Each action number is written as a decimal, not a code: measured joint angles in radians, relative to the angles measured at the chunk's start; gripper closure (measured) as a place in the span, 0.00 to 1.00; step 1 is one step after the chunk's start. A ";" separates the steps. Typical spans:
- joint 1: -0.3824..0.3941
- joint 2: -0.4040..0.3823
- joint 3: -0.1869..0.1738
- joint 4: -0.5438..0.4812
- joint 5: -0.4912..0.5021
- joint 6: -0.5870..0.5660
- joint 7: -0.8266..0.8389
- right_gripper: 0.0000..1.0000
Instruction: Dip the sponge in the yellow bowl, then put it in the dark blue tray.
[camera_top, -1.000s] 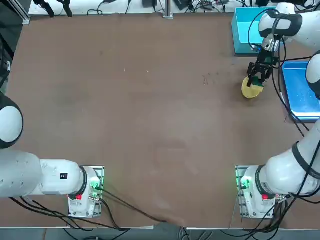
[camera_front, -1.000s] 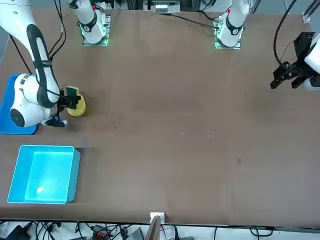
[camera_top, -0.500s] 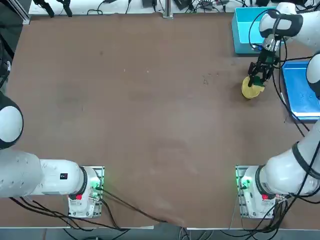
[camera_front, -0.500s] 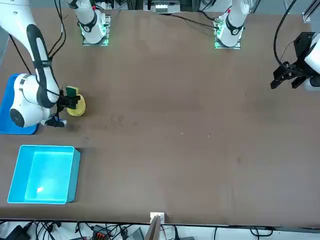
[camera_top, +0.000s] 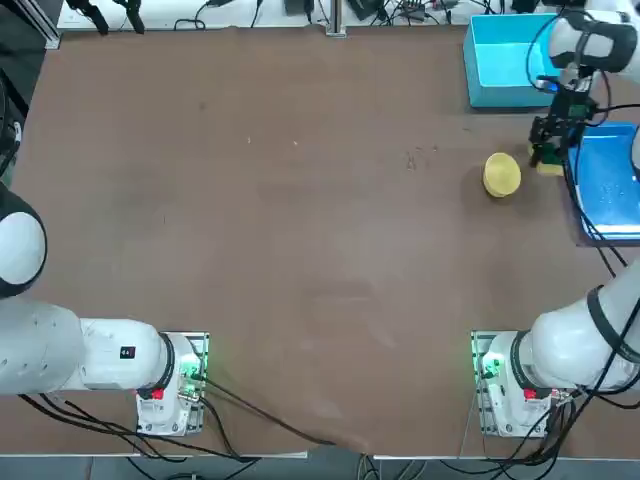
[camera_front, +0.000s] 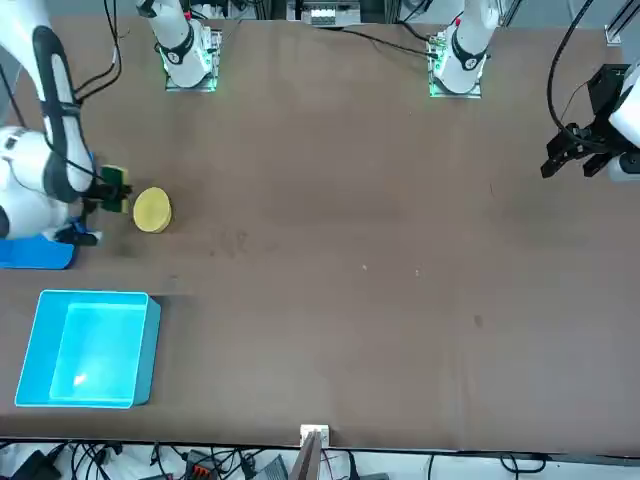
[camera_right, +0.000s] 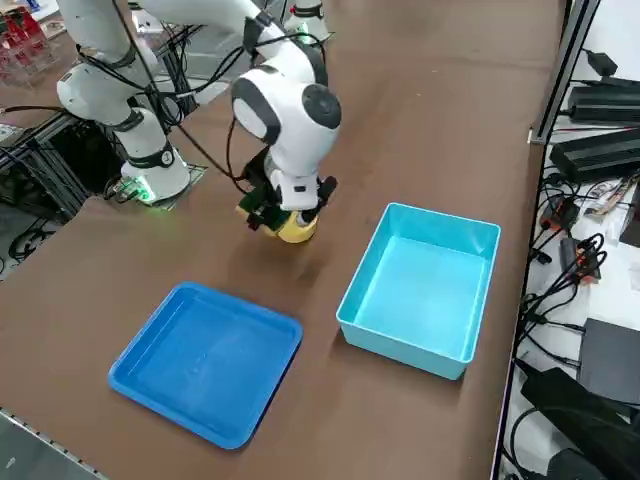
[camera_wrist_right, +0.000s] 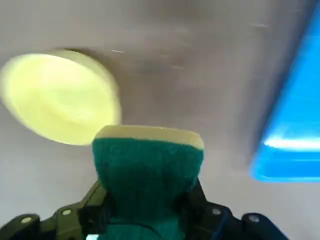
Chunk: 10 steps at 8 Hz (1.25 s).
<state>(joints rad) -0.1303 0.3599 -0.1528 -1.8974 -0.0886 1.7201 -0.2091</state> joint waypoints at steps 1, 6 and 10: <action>-0.047 -0.007 -0.010 0.000 -0.052 0.018 -0.045 0.30; -0.300 0.092 -0.015 0.150 -0.138 0.138 -0.360 0.30; -0.390 0.302 -0.012 0.314 -0.125 0.264 -0.421 0.30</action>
<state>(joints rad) -0.5202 0.6619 -0.1649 -1.5832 -0.2136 1.9843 -0.6304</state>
